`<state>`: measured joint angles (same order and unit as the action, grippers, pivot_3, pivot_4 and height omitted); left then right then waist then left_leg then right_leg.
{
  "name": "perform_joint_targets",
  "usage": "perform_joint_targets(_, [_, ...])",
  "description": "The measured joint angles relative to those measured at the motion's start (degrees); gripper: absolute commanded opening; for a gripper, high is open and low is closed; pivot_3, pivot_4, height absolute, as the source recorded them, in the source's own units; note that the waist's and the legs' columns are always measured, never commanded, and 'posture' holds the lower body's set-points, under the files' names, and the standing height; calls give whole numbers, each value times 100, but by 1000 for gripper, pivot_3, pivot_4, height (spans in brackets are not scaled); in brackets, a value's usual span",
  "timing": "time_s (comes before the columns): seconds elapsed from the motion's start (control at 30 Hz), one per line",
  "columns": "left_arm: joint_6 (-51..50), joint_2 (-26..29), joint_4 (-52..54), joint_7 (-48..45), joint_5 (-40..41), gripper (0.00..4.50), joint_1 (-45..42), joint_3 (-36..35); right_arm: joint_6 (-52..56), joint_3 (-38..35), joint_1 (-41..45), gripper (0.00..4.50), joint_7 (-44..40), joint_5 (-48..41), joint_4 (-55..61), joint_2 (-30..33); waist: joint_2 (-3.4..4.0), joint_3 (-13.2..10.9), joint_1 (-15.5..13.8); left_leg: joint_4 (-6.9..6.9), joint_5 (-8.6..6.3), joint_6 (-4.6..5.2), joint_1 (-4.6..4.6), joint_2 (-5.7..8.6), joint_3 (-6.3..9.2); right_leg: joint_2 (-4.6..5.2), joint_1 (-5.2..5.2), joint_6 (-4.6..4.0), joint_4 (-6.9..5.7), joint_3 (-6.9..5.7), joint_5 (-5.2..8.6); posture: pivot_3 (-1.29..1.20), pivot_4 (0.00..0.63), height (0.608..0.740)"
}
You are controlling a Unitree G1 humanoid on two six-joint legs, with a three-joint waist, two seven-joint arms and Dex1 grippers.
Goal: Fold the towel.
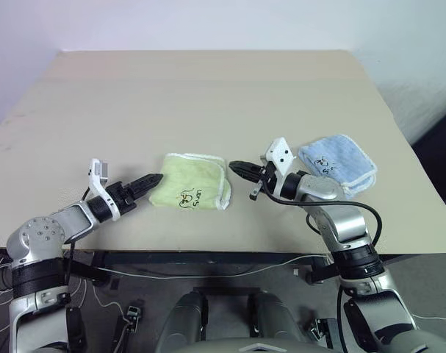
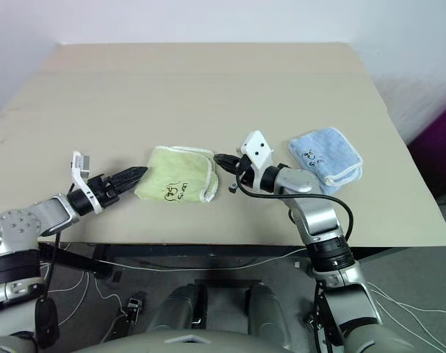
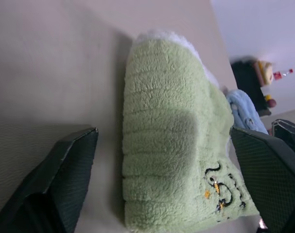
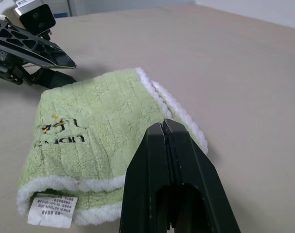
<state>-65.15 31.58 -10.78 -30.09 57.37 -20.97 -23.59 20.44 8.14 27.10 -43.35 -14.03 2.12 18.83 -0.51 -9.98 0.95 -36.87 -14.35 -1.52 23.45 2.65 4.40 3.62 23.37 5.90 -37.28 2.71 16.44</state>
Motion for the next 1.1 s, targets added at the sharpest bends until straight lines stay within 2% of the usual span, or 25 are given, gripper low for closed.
perform_joint_targets(0.13, [-117, -32, 3, -22, -60, 4492, -69, 82, 50, -1, -17, 0, 47, -4, 110, 18, 1, 1, -18, 0, 1, -2, 0, 1, 0, 2, -1, 0, 0, 0, 0, 0, 150, 740])
perform_joint_targets(0.63, [-827, -862, 506, 336, 28, 4492, -180, 85, 154, -14, -16, 0, 157, -34, 233, 85, 2, 7, -147, -4, 1, -1, -3, 22, 7, 11, -13, 0, 4, -4, 0, 0, 150, 740])
perform_joint_targets(0.77, [-923, -1029, 517, 501, 66, 3563, -173, -1, 172, -14, -16, 0, 187, -37, 267, 87, 2, 7, -172, -6, 0, 1, -3, 33, 10, 18, -17, 0, 6, -4, 0, 0, 150, 740])
perform_joint_targets(1.07, [-1086, -1242, 431, 646, 88, 421, -125, -15, 175, -14, -16, 0, 202, -64, 275, 109, 2, 7, -145, -5, 0, 0, -3, 32, 12, 15, -14, 0, 4, -4, 0, 0, 150, 740])
perform_joint_targets(1.1, [-1087, -1243, 455, 645, 102, 217, -127, -19, 175, -14, -16, 0, 202, -68, 275, 110, 3, 7, -146, -5, 0, 0, -5, 32, 12, 15, -16, 0, 4, -4, 0, 0, 150, 740])
